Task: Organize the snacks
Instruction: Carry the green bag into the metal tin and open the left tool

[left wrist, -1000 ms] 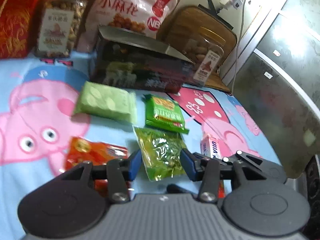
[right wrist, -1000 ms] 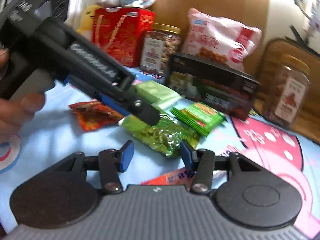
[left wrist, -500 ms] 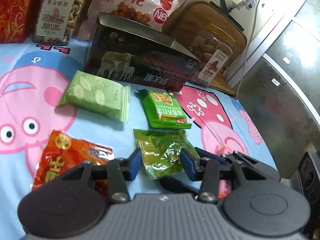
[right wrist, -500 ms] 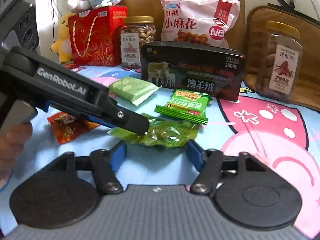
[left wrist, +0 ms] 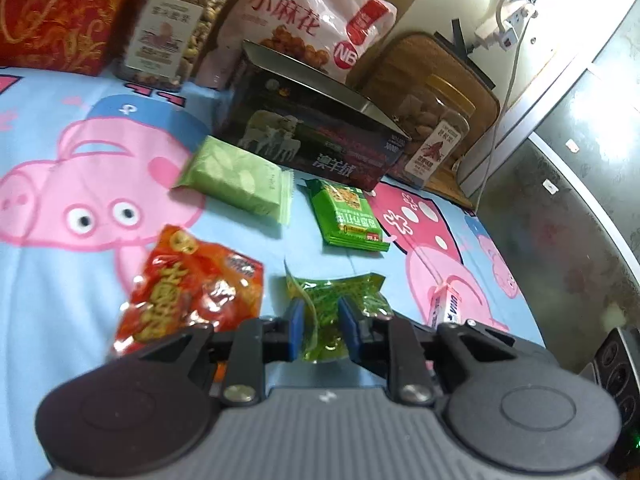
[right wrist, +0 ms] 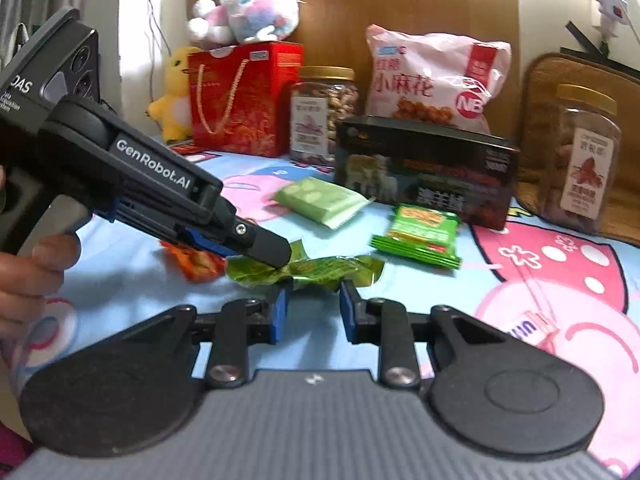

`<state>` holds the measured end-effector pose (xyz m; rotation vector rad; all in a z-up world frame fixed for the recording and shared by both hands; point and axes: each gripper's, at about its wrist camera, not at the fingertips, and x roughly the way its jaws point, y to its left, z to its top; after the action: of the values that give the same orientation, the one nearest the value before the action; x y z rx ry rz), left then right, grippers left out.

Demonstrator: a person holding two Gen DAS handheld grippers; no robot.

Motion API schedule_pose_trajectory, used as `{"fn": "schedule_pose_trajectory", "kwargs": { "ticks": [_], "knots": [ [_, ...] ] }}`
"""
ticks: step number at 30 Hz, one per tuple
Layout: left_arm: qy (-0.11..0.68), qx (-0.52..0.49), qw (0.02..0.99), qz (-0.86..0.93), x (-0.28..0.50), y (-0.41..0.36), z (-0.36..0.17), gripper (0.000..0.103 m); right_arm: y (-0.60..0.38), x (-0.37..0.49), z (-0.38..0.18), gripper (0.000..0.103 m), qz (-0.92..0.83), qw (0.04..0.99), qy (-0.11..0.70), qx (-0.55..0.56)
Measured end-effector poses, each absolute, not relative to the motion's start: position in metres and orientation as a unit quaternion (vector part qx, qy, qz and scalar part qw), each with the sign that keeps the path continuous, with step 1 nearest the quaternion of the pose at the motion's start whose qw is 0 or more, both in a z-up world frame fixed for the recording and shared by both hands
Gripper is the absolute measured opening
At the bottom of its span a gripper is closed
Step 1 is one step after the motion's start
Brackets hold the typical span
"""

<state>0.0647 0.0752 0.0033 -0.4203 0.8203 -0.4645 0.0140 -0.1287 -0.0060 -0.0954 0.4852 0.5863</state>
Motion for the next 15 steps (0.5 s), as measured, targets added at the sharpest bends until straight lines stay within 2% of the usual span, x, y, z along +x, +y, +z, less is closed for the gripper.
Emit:
{"fn": "schedule_pose_trajectory", "kwargs": {
  "ticks": [7, 15],
  "knots": [
    [0.349, -0.181, 0.891, -0.228, 0.073, 0.076, 0.040, 0.019, -0.129, 0.033, 0.023, 0.031, 0.277, 0.939, 0.200, -0.031],
    [0.305, -0.142, 0.911, -0.239, 0.129, 0.052, 0.080, 0.019, -0.143, 0.100, 0.055, 0.031, 0.255, 0.948, 0.190, -0.026]
  ]
}}
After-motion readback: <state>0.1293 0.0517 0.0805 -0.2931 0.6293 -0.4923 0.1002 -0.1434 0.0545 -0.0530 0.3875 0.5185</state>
